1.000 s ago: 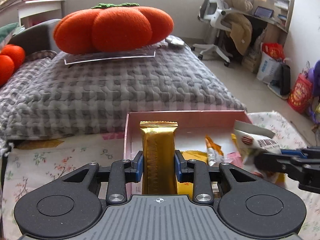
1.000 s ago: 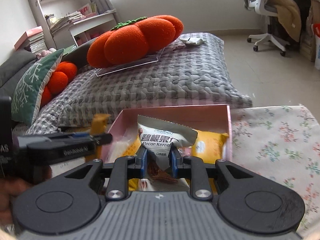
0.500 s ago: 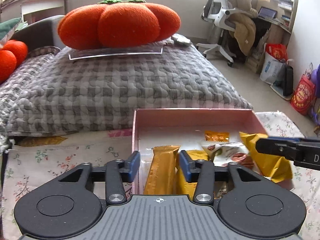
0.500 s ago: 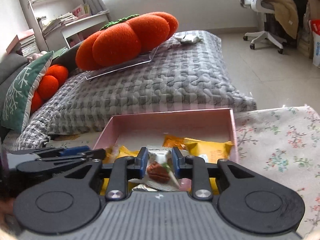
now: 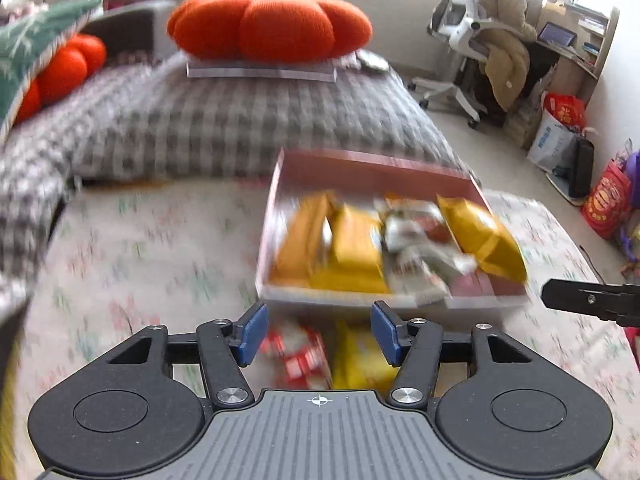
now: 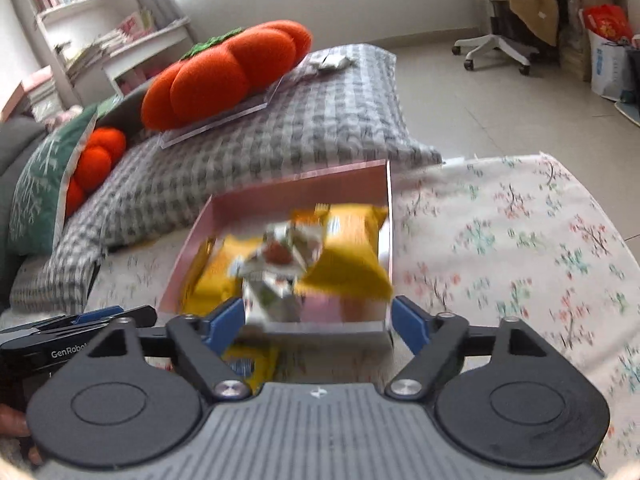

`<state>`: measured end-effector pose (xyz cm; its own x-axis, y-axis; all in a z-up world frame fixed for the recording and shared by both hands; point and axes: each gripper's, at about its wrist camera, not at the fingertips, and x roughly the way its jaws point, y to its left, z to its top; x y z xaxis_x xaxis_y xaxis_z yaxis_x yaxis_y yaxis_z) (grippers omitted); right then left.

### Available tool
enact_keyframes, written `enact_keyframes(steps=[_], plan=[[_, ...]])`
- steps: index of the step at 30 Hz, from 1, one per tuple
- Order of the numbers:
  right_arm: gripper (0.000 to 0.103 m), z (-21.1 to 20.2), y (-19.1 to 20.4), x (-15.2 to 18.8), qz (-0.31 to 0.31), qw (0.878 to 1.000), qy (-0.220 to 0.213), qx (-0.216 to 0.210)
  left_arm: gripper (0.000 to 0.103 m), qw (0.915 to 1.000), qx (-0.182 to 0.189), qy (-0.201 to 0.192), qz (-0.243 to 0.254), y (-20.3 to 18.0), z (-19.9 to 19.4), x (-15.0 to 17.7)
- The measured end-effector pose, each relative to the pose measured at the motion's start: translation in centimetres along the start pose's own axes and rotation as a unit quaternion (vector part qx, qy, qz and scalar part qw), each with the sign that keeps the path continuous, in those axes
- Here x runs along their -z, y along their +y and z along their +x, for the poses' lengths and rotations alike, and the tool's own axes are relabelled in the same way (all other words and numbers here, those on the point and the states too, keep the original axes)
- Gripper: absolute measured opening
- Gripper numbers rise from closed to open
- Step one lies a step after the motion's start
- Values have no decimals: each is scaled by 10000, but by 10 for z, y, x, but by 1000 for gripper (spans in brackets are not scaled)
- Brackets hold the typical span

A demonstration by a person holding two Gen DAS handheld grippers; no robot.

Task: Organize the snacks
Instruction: 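Carry gold bar and pecan packet into the pink box and open both grippers, then grasp white-green packet with left gripper while right gripper grasps red-white candy packet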

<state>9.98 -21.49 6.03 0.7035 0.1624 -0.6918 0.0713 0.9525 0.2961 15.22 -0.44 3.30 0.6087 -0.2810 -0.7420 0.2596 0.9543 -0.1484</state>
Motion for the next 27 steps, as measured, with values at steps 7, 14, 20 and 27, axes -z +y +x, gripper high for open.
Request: enact_keyframes(steps=[7, 14, 20, 27], plan=[[91, 6, 0, 31, -212, 9983, 535, -12, 56, 9993, -51, 282, -244, 4, 6, 31], [91, 13, 16, 40, -526, 9943, 840, -384, 56, 9986, 144, 383, -330, 8, 2, 42], [91, 9, 6, 35, -488, 9959, 755, -35, 69, 9856, 1258, 678, 906, -26, -10, 64], [91, 11, 15, 44, -859, 9908, 1034, -177, 78, 9702, 1521, 1056, 1565, -64, -10, 93]])
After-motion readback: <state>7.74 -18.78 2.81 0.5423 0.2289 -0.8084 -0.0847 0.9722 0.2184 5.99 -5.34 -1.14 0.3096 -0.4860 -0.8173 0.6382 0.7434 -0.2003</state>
